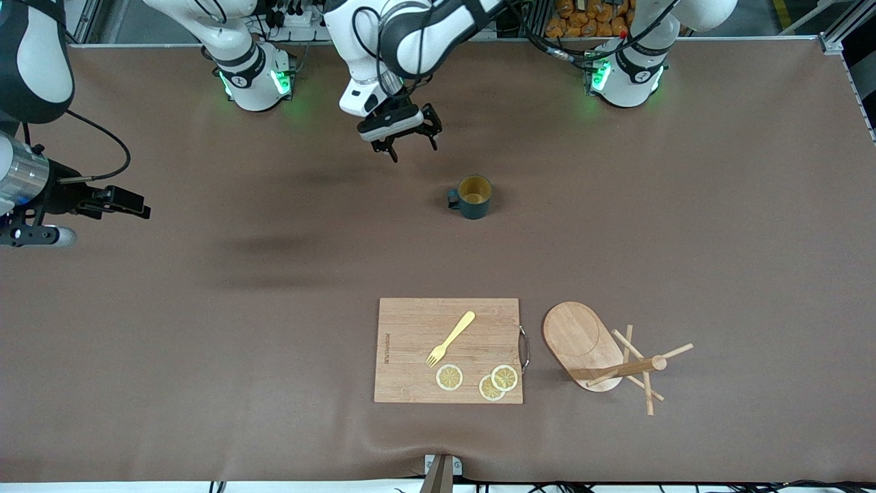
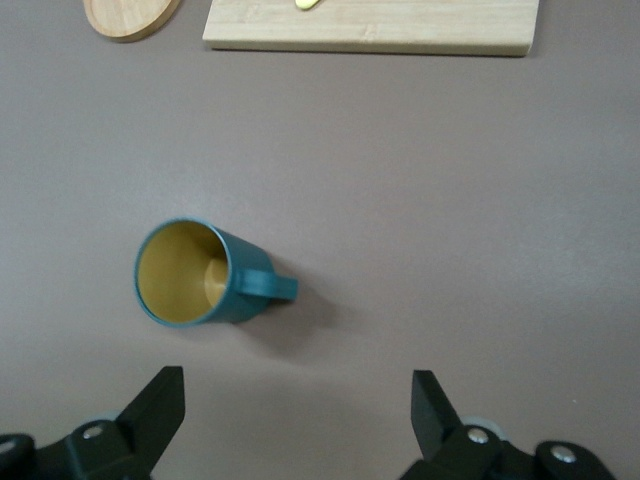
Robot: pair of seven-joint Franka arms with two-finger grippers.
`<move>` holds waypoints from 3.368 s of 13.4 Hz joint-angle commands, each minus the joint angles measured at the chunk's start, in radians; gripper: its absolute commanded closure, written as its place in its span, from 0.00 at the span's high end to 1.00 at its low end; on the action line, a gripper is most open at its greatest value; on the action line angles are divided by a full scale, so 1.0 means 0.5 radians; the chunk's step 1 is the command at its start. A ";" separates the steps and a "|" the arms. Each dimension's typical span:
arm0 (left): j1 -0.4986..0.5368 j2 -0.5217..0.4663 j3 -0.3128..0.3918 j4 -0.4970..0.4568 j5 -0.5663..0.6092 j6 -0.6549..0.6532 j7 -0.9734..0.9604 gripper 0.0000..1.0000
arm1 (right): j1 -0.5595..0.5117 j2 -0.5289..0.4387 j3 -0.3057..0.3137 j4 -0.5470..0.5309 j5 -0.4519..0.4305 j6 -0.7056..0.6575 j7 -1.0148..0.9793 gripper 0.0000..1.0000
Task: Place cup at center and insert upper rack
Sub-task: 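Lower the left gripper and grasp the teal mug by its handle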
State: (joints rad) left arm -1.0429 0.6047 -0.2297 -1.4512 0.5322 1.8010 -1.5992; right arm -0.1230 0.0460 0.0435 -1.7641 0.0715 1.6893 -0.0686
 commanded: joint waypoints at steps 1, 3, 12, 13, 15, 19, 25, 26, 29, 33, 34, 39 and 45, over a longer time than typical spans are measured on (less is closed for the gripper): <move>-0.074 0.109 0.015 -0.039 0.205 -0.012 -0.283 1.00 | 0.028 0.006 0.039 0.186 -0.011 -0.071 -0.001 1.00; -0.095 0.140 0.012 -0.116 0.295 -0.006 -0.443 1.00 | 0.046 0.092 0.039 0.410 -0.042 -0.202 0.005 1.00; -0.129 0.208 0.018 -0.405 0.776 0.184 -0.955 1.00 | -0.002 0.184 0.027 0.764 -0.152 -0.470 -0.022 1.00; -0.129 0.254 0.018 -0.417 0.871 0.184 -0.980 1.00 | 0.013 0.163 0.033 0.758 -0.155 -0.476 -0.001 1.00; -0.126 0.321 0.021 -0.411 1.012 0.193 -1.066 1.00 | 0.007 0.102 0.036 0.669 -0.149 -0.446 0.005 1.00; -0.093 0.389 0.045 -0.399 1.264 0.233 -1.078 1.00 | 0.010 -0.027 0.036 0.535 -0.149 -0.385 0.005 1.00; -0.013 0.423 0.045 -0.386 1.436 0.303 -1.078 1.00 | 0.071 -0.169 0.039 0.365 -0.171 -0.203 0.005 1.00; -0.007 0.438 0.045 -0.380 1.476 0.307 -1.078 1.00 | 0.074 -0.169 0.036 0.380 -0.174 -0.191 0.005 1.00; 0.024 0.502 0.045 -0.353 1.531 0.307 -1.078 1.00 | 0.062 -0.166 0.036 0.408 -0.155 -0.185 0.008 1.00; 0.024 0.545 0.057 -0.353 1.543 0.297 -1.078 1.00 | 0.074 -0.138 0.036 0.448 -0.152 -0.191 0.005 1.00; 0.015 0.545 0.109 -0.353 1.540 0.297 -1.078 1.00 | 0.074 -0.138 0.036 0.451 -0.152 -0.188 0.005 1.00; 0.024 0.542 0.119 -0.307 1.534 0.285 -1.210 0.53 | 0.074 -0.138 0.036 0.457 -0.143 -0.200 0.008 1.00; 0.027 0.527 0.122 -0.294 1.531 0.282 -1.275 0.00 | 0.077 -0.141 0.042 0.457 -0.140 -0.188 0.008 1.00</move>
State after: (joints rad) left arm -1.0320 0.8637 -0.1683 -1.6164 1.2795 1.9436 -2.2148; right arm -0.0880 -0.0194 0.0633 -1.5428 0.0058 1.5979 -0.0687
